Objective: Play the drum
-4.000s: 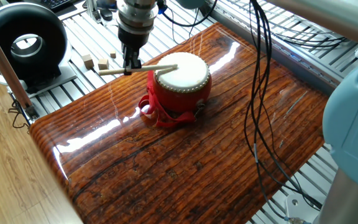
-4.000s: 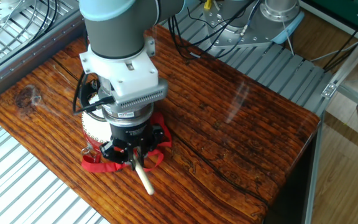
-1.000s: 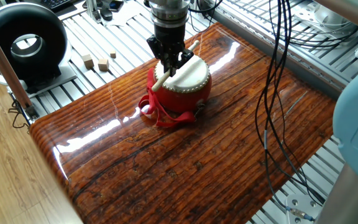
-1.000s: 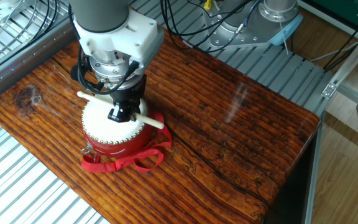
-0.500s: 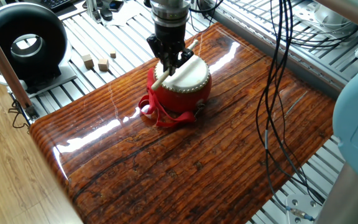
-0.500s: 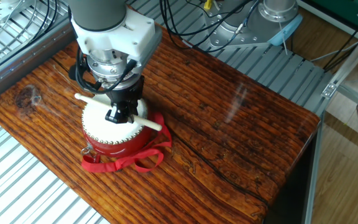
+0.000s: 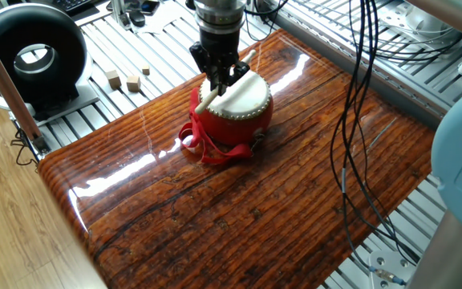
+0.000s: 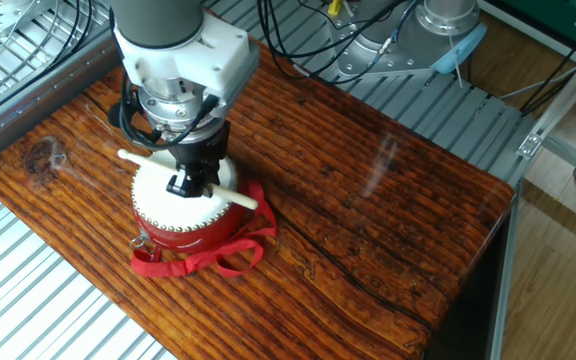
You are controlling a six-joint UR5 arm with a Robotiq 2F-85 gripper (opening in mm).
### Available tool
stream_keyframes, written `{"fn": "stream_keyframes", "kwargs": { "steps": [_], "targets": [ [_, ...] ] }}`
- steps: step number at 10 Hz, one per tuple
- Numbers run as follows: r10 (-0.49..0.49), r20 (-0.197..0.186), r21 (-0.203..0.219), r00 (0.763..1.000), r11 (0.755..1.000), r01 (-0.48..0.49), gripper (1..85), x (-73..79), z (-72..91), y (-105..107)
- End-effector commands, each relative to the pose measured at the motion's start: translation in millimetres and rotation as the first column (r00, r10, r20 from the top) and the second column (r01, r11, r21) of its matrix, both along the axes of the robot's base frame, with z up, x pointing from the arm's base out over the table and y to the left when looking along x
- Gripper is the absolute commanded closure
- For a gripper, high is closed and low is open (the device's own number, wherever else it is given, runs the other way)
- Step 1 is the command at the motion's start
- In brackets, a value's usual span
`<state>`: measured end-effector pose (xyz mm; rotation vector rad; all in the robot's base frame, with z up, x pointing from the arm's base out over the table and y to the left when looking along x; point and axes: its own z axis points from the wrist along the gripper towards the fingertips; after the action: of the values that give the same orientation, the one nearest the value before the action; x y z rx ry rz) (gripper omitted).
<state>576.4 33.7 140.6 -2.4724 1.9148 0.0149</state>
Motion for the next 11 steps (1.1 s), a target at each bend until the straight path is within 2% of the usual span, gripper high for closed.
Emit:
{"fn": "stream_keyframes", "kwargs": {
  "steps": [1,2,3,6,7,9,10,11],
  "targets": [
    [0.004,0.004,-0.037,1.000,0.999,-0.004,63.0,-0.2,-0.1,-16],
    [0.009,0.013,-0.066,1.000,0.998,-0.008,63.7,1.7,-1.1,-26],
    [0.013,0.017,-0.071,1.000,0.997,-0.011,63.7,3.0,-1.2,-27],
    [-0.002,0.009,-0.023,1.000,1.000,0.002,63.7,1.8,-0.8,-12],
    [-0.014,0.020,-0.018,1.000,1.000,0.015,60.7,4.8,-0.9,-10],
    [-0.007,0.046,-0.021,0.999,1.000,0.008,46.7,12.0,-0.8,-11],
    [-0.007,0.044,-0.019,0.999,1.000,0.008,41.0,11.8,-0.9,-11],
    [-0.008,0.044,-0.018,0.999,1.000,0.009,39.7,12.3,-0.7,-9]
  ]
}}
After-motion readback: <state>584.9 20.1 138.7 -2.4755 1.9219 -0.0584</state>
